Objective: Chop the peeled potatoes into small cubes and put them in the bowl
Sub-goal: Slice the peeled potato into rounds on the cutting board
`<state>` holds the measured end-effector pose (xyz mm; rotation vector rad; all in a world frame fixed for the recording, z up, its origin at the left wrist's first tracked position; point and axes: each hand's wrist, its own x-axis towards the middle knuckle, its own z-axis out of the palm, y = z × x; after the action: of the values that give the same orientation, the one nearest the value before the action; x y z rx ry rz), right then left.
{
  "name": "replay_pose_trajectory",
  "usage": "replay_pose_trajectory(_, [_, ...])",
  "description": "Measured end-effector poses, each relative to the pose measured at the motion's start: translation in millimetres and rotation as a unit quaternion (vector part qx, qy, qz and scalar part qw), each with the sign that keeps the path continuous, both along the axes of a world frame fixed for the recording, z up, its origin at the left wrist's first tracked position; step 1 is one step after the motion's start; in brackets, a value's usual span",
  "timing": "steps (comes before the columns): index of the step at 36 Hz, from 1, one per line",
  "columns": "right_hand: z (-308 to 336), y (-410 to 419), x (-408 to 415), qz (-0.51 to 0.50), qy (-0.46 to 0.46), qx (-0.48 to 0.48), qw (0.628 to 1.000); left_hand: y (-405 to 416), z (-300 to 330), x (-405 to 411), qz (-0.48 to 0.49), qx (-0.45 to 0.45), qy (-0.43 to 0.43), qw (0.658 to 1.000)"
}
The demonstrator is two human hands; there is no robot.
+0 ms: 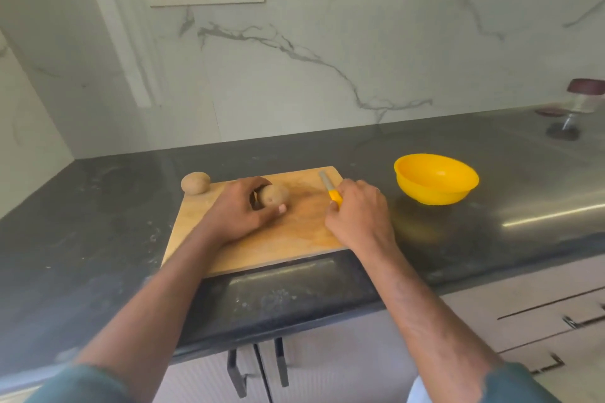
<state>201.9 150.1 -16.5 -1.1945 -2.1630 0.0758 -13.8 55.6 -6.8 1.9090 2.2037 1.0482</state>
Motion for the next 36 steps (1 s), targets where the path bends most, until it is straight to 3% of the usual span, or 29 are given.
replay_pose_trajectory(24, [5,-2,-5,-0.007,-0.020,0.008,1.000,5,-6,-5,-0.043,0.016,0.010,0.999])
replay_pose_trajectory(32, [1,3,-6,0.022,-0.036,0.023,0.999,16,22,-14,-0.066,-0.060,0.031,0.996])
replay_pose_trajectory(36, [0,0,-11,0.004,-0.068,0.052,0.996,24,19,-15,-0.072,-0.047,0.028,0.996])
